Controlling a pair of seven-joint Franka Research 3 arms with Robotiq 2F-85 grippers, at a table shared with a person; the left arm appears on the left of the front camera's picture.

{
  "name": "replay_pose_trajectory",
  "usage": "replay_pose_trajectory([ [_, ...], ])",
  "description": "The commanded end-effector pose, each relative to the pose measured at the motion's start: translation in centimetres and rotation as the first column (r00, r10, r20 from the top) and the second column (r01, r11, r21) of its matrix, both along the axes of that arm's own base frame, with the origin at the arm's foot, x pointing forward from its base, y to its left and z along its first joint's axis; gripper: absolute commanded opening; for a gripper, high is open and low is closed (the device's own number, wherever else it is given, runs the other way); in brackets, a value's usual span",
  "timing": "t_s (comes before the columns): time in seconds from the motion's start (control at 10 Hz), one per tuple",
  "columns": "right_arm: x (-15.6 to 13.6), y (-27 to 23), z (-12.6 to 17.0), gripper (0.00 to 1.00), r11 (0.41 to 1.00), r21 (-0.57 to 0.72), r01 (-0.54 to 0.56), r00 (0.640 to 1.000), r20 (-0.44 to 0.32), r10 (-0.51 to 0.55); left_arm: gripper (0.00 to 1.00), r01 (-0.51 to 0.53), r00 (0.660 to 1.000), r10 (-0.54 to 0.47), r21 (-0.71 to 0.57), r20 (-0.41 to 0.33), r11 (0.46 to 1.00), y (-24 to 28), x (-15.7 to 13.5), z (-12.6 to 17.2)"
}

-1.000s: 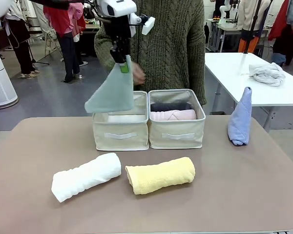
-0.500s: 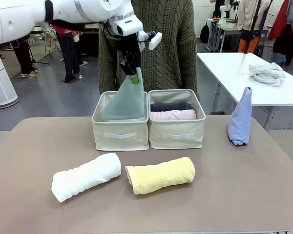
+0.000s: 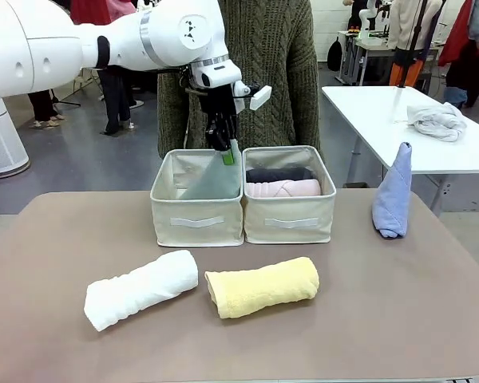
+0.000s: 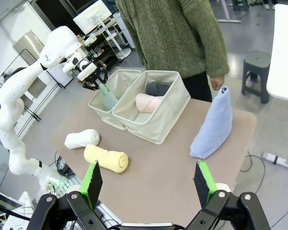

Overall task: Sort the towels based on their folding style.
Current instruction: Pick up one triangle-folded towel and place it in the left Fabric basket.

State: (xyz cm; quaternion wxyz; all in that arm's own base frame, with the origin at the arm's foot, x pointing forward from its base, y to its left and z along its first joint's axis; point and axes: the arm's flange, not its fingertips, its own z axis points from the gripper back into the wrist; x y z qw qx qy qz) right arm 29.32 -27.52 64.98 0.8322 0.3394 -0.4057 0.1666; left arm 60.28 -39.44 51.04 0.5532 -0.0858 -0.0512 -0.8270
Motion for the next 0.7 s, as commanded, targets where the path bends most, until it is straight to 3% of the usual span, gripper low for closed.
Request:
replay_pose_trajectory([
  [0.0, 0.1, 0.0, -0.1, 1.0, 1.0, 0.016, -0.009, 1.0, 0.026, 0.009, 0.16, 0.057, 0.998, -0.055, 0.059, -0.03, 0.997, -0.8, -0.2, 0.3],
  [0.3, 0.1, 0.0, -0.1, 1.0, 1.0, 0.016, -0.009, 1.0, 0.026, 0.009, 0.16, 0.019, 0.999, -0.015, 0.134, -0.03, 0.991, -1.0, -1.2, -0.9],
  [0.6, 0.1, 0.0, -0.1, 1.0, 1.0, 0.016, -0.009, 1.0, 0.026, 0.009, 0.16, -0.094, 0.994, 0.102, 0.174, -0.04, 0.98, -1.4, -0.8, -3.5],
])
